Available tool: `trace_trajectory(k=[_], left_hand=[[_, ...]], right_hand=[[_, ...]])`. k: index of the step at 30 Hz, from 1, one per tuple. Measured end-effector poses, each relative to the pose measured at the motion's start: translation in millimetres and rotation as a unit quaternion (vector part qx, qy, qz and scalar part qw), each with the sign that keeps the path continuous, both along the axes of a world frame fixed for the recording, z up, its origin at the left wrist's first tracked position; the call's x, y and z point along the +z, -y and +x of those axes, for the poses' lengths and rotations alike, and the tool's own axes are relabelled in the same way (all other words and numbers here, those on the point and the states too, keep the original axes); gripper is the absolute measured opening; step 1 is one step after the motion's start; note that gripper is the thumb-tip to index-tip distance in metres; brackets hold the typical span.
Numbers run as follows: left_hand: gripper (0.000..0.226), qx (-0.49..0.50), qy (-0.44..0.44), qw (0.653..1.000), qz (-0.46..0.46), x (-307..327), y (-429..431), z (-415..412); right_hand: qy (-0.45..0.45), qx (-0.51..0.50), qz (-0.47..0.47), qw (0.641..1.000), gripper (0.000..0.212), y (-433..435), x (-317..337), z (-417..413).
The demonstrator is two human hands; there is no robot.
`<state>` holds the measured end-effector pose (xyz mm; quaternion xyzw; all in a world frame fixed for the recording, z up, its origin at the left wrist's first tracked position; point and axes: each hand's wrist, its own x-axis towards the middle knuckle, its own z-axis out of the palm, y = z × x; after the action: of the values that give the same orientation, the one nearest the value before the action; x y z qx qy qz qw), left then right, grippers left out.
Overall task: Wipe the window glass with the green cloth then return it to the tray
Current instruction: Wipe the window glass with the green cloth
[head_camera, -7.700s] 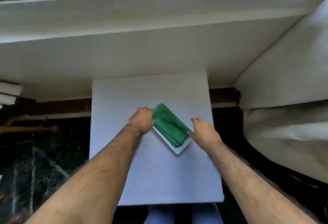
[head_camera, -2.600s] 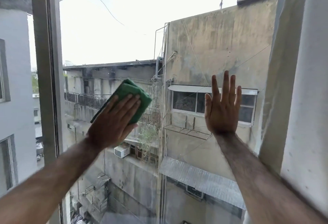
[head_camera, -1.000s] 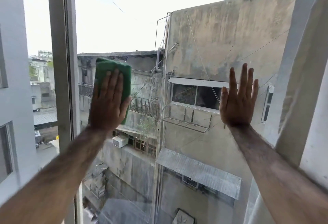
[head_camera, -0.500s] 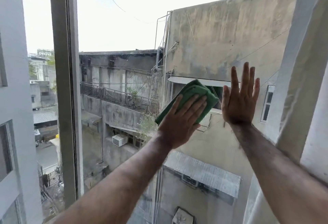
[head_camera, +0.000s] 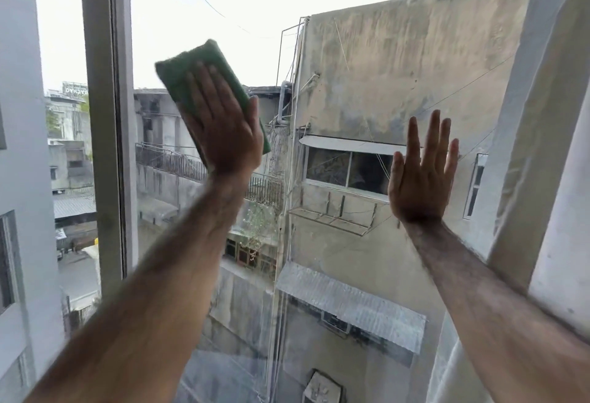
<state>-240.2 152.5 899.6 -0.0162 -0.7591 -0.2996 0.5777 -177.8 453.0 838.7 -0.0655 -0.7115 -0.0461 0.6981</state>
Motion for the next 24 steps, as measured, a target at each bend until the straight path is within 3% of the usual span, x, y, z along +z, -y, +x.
trace_trajectory(k=[3, 7, 12, 15, 18, 21, 24], left_hand=[[0.073, -0.028, -0.09, 0.987, -0.133, 9.3, -75.9, 15.4], [0.073, -0.074, -0.138, 0.911, -0.382, -64.8, -129.9, 25.9], [0.072, -0.029, -0.094, 0.879, -0.466, -169.8, -49.8, 9.8], [0.071, -0.016, -0.045, 0.909, -0.415, -187.4, 28.7, 0.6], [0.072, -0.011, 0.001, 0.948, -0.317, -156.7, 75.3, -7.5], [0.072, -0.004, 0.005, 0.988, -0.153, -92.9, 61.5, -10.9], [0.076, -0.004, 0.011, 1.0, -0.009, -26.5, 12.7, -3.6]], right_hand=[[-0.006, -0.01, 0.006, 1.0, 0.062, -2.5, 0.9, -0.5], [-0.014, -0.02, 0.015, 1.0, 0.061, -8.1, -0.4, -1.7], [-0.013, -0.009, 0.017, 1.0, 0.061, -8.5, 2.0, 0.0], [-0.004, -0.002, 0.011, 1.0, 0.061, -5.4, 0.2, 3.2], [0.006, 0.002, 0.001, 1.0, 0.061, -1.6, 1.2, 4.5], [0.011, 0.002, -0.003, 1.0, 0.062, 1.3, 0.2, 5.7], [0.01, -0.002, 0.001, 1.0, 0.061, -0.9, -0.4, 3.6]])
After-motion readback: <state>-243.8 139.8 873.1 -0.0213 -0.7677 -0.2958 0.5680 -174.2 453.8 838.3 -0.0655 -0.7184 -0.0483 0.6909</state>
